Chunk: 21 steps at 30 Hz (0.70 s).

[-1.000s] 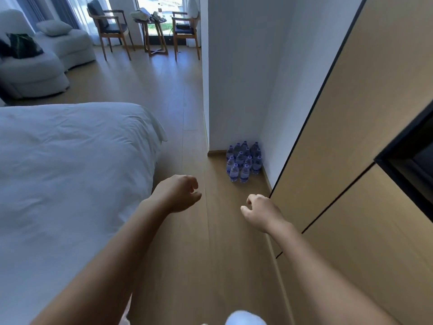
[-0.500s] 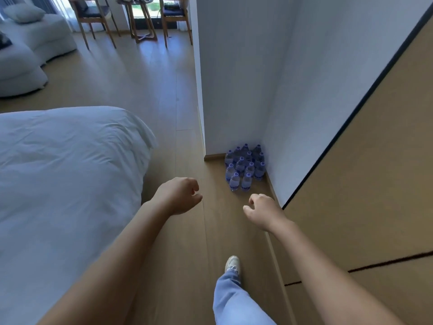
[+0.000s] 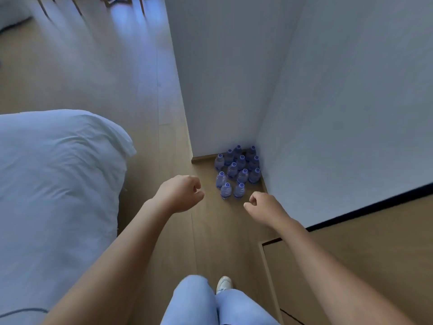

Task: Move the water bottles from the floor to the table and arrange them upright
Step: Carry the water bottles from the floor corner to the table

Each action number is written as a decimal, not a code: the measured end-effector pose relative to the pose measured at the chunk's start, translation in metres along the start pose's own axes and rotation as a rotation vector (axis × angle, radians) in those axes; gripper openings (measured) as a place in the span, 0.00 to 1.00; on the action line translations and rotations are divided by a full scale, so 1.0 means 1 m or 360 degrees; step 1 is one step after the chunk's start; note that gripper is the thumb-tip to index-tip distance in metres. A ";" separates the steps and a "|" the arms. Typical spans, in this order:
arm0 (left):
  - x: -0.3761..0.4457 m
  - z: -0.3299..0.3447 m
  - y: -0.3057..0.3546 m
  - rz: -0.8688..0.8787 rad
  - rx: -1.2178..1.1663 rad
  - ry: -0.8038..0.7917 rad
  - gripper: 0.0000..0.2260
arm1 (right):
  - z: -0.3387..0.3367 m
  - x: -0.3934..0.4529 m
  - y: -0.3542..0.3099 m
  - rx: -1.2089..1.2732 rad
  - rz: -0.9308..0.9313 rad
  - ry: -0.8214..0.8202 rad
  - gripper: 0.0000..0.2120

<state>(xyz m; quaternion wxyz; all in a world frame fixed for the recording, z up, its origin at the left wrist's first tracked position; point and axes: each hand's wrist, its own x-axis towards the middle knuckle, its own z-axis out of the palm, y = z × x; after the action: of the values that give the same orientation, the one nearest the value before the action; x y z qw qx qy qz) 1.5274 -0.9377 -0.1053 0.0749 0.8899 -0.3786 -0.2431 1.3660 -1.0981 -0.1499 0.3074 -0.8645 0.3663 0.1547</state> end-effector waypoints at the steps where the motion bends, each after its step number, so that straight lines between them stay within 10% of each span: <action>1: 0.013 -0.001 0.000 0.0005 0.0001 -0.0017 0.12 | -0.003 0.011 -0.001 0.0039 0.0020 -0.0012 0.09; 21: 0.269 -0.020 -0.005 0.0366 0.0157 -0.0487 0.11 | -0.013 0.212 -0.011 0.0305 0.0520 -0.0104 0.07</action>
<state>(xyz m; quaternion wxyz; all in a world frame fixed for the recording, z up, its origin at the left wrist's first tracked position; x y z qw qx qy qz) 1.7003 -1.1261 -0.1902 0.0001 0.7961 -0.4962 -0.3465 1.5198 -1.2149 -0.2398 0.3708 -0.7549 0.5046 0.1949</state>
